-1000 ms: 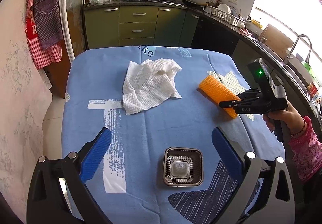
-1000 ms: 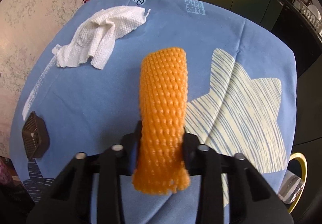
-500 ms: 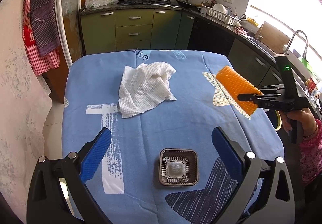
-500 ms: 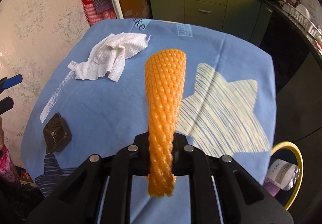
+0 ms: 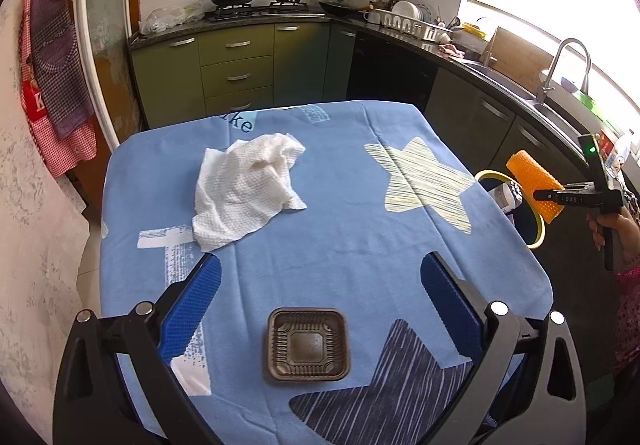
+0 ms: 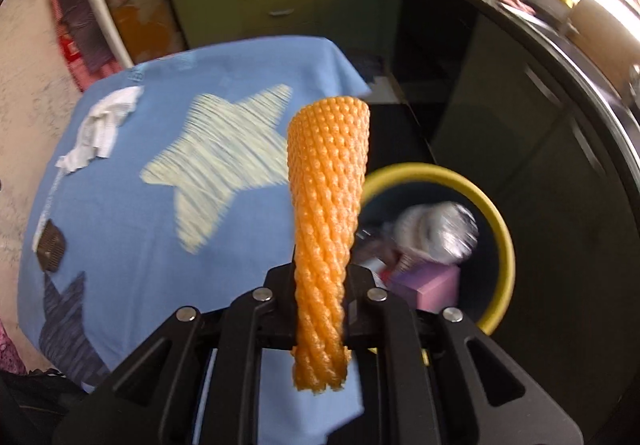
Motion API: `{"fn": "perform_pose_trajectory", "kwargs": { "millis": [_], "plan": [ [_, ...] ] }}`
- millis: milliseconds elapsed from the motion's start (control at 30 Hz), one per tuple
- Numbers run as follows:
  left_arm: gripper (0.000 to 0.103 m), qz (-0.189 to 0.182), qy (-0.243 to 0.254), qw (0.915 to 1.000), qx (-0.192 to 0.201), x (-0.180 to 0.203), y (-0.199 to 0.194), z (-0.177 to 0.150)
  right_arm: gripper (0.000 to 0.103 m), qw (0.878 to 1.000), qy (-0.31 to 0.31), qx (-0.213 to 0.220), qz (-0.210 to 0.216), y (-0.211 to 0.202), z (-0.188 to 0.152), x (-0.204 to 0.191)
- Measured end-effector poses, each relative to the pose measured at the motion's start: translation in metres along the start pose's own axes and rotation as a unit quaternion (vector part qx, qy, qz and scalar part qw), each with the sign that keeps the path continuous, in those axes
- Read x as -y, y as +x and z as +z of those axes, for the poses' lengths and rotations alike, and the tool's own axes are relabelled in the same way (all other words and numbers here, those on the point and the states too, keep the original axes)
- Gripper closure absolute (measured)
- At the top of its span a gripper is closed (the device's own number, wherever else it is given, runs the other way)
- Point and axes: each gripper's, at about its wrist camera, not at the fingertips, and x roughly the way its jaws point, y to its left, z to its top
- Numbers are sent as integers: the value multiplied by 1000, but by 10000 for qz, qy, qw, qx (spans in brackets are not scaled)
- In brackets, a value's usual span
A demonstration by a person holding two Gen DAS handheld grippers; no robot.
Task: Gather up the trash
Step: 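Carry the foam sleeve over the bin and open the right gripper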
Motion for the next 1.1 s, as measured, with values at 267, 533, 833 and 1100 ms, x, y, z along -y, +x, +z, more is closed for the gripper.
{"fn": "perform_pose_trajectory", "kwargs": {
  "millis": [267,533,833,1100],
  "plan": [
    [5,-19,275,9996,-49,23,3,7,89,9995,78,-270,143,31,-15,24],
    [5,-10,381,9992,-96,30,7,9,85,9991,40,-355,242,44,-10,26],
    [5,-2,421,9990,-154,34,12,11,49,9997,63,-215,34,41,-8,26],
    [5,-18,459,9988,-183,37,13,10,46,9995,-265,70,-157,20,-11,5]
  ]
}}
